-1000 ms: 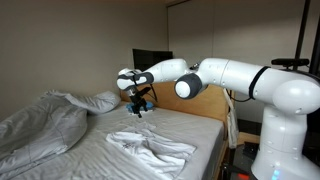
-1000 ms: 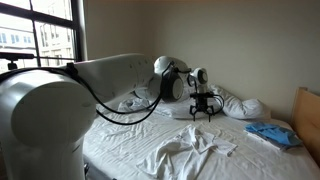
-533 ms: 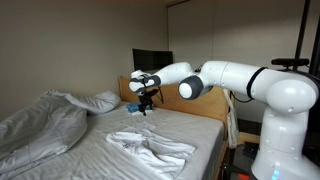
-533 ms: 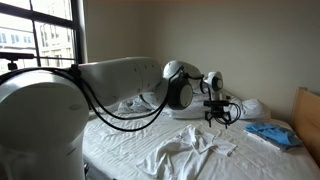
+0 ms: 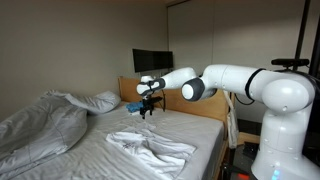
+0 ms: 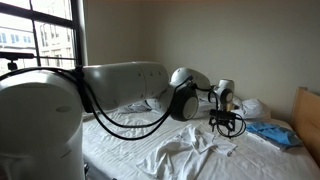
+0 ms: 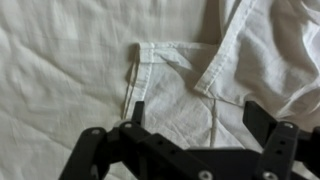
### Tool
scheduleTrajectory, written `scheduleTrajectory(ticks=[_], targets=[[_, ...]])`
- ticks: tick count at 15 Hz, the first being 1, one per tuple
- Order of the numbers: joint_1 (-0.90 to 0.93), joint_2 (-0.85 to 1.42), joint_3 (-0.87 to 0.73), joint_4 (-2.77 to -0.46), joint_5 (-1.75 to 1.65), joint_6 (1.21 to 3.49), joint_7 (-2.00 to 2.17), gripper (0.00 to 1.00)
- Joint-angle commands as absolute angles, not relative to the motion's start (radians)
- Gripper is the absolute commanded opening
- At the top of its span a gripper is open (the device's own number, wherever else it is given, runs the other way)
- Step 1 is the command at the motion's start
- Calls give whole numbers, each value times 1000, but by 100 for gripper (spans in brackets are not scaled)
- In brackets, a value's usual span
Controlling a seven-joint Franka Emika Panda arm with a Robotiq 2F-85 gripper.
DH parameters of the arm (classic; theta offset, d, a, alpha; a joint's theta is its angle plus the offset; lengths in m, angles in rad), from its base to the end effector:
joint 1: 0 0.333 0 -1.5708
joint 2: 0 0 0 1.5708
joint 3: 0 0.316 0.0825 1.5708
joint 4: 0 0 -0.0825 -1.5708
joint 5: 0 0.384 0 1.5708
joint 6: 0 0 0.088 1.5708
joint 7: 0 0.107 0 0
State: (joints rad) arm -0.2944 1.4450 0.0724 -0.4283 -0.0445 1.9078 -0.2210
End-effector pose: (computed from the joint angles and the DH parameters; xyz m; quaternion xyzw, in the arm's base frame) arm 0.7769 -0.2176 0.1518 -0.9994 0.0258 -0.0208 0.0099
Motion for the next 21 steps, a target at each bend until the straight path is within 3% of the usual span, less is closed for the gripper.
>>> scheduleTrajectory(ticks=[1, 14, 21], targets=[[-353, 1461, 165, -443, 42, 2009, -307, 100], [-396, 1475, 74, -475, 22, 2012, 60, 100], [-412, 1489, 48, -500, 101, 1939, 36, 100]])
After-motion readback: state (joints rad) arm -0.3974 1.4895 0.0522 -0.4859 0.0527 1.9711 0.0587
